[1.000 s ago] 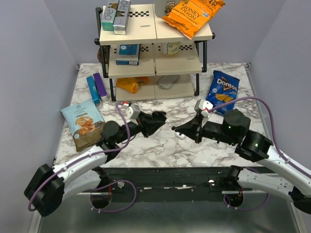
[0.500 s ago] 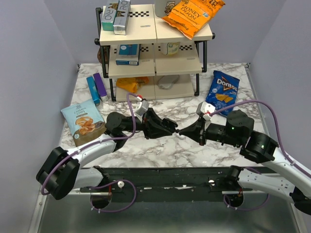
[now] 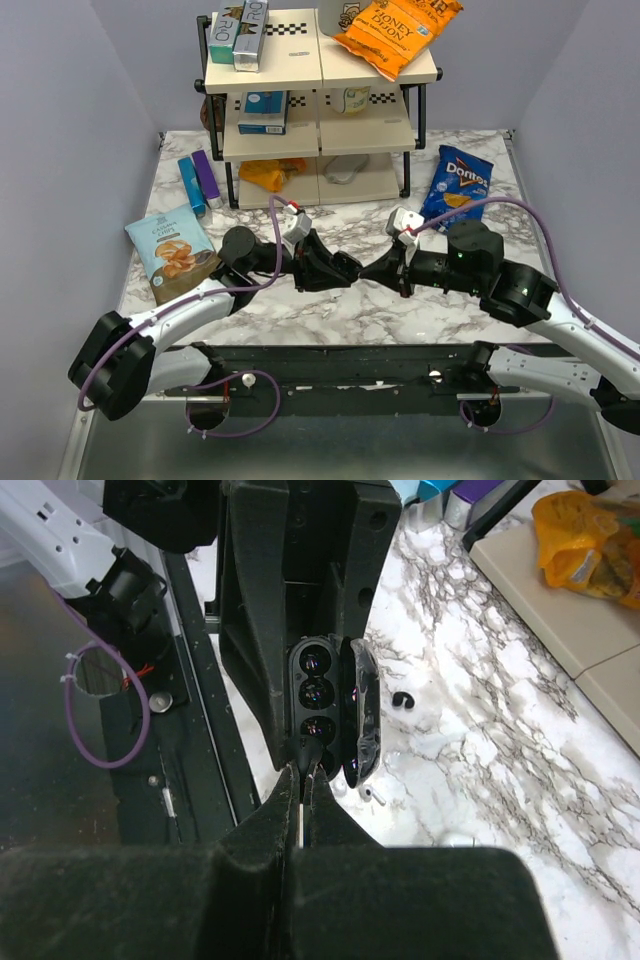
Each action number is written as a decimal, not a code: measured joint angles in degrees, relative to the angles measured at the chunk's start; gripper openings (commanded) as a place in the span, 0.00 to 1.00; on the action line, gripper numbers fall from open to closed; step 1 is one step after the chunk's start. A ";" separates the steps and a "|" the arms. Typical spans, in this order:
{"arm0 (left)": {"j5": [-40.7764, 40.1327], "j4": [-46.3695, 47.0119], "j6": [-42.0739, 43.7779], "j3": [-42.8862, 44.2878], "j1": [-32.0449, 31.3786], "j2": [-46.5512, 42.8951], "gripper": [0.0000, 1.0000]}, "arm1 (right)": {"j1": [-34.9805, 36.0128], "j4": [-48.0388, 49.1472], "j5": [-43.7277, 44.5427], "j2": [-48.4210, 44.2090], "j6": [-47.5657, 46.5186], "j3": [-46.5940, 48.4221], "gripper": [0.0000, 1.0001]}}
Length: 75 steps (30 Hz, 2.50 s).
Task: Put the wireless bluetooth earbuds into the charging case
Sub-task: Place the earbud in the charging case.
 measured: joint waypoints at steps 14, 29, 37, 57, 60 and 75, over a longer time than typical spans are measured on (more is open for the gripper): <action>0.31 -6.80 4.87 0.02 0.00 -2.10 0.00 | 0.63 -0.22 -1.25 2.69 -0.37 0.28 0.01; 0.28 -4.35 3.67 -0.07 0.00 -2.62 0.00 | 0.72 0.92 -1.16 2.80 -0.26 0.17 0.01; -0.04 0.50 0.81 -1.38 0.00 -2.62 0.00 | 0.74 3.06 -0.35 2.69 0.44 -0.98 0.01; -2.75 5.35 -1.68 -2.34 0.02 -2.73 0.00 | 0.74 5.44 1.22 1.99 3.08 -1.81 0.45; -3.43 4.96 -0.98 -2.36 0.00 -3.26 0.00 | 0.74 4.79 1.84 0.81 3.67 -1.79 0.50; -19.06 -5.55 5.97 -11.47 -0.07 -20.83 0.00 | -5.16 16.11 18.75 0.37 12.74 -15.91 0.54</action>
